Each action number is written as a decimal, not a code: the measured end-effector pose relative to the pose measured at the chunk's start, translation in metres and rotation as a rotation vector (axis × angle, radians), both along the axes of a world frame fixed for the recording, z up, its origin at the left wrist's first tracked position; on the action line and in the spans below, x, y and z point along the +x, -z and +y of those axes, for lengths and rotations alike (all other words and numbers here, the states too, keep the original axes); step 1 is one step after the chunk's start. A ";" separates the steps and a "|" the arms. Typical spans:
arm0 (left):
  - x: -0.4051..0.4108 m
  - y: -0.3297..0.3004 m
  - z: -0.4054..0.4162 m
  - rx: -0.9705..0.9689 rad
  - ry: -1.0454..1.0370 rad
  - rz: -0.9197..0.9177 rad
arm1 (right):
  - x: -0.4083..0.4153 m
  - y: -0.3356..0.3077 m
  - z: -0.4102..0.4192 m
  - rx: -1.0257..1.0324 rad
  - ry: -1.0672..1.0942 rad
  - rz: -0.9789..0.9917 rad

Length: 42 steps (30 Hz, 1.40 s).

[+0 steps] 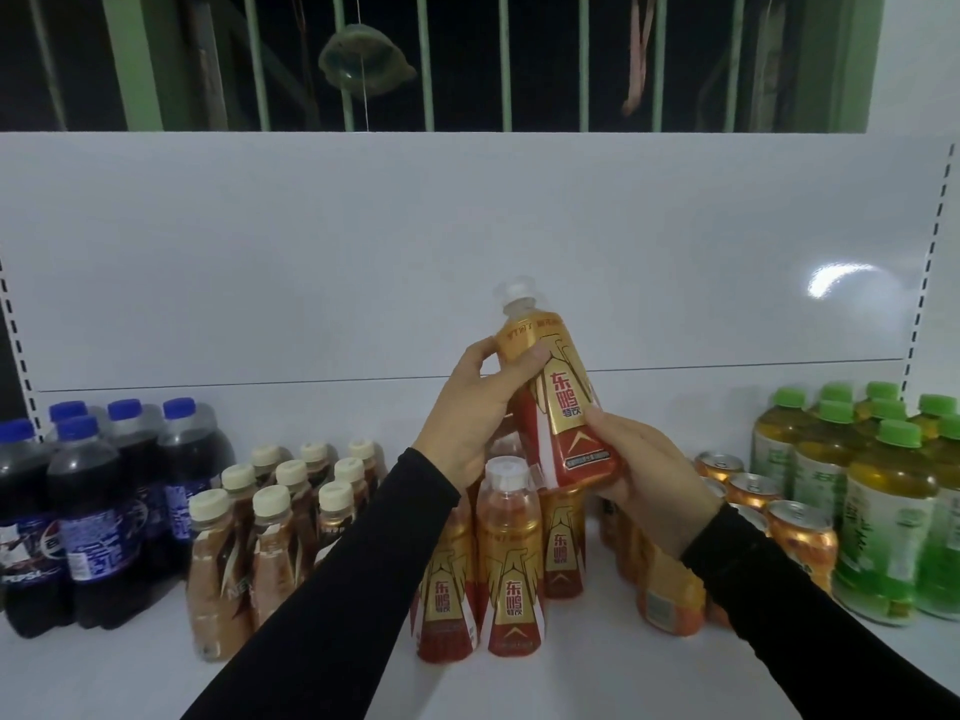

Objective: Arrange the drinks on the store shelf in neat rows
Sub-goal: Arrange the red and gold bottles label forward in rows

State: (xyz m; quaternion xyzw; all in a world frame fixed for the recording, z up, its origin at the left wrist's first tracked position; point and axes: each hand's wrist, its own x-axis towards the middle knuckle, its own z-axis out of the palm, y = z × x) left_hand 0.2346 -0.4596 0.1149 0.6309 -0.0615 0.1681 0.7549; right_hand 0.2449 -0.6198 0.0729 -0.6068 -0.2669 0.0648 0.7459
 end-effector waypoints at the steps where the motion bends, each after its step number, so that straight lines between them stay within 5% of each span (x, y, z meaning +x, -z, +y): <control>1: 0.000 0.001 0.001 -0.006 0.011 0.021 | 0.000 0.000 0.000 0.001 -0.019 0.031; 4: 0.002 0.002 0.000 -0.017 -0.016 0.044 | -0.001 0.000 0.001 -0.064 0.014 0.016; 9: 0.003 0.004 -0.006 -0.077 -0.099 -0.013 | 0.000 0.002 0.002 -0.423 0.345 -0.448; 12: 0.004 0.003 -0.012 -0.058 -0.130 -0.047 | 0.004 0.006 0.005 -0.450 0.463 -0.556; 18: 0.001 -0.003 -0.003 -0.022 -0.057 0.016 | 0.005 0.002 -0.004 0.043 0.020 -0.097; 22: -0.001 -0.005 -0.003 -0.037 0.004 0.067 | 0.004 0.001 -0.003 0.127 -0.125 0.095; 24: 0.000 -0.005 -0.003 -0.057 -0.012 0.058 | 0.004 0.002 -0.002 0.108 -0.106 0.085; 28: -0.002 -0.005 -0.006 -0.085 -0.071 0.012 | 0.001 -0.002 -0.004 -0.332 0.208 -0.425; 31: -0.002 -0.006 -0.011 -0.079 -0.132 -0.059 | 0.000 -0.004 0.001 -0.448 0.393 -0.564; 34: -0.003 -0.007 -0.011 -0.042 -0.145 -0.073 | 0.006 0.001 0.000 -0.380 0.402 -0.513; 38: -0.003 -0.004 -0.006 0.049 -0.114 -0.047 | 0.007 0.002 -0.003 -0.071 0.112 -0.194; 42: -0.005 -0.003 -0.009 0.118 -0.001 0.022 | 0.006 -0.005 -0.002 0.025 -0.009 -0.086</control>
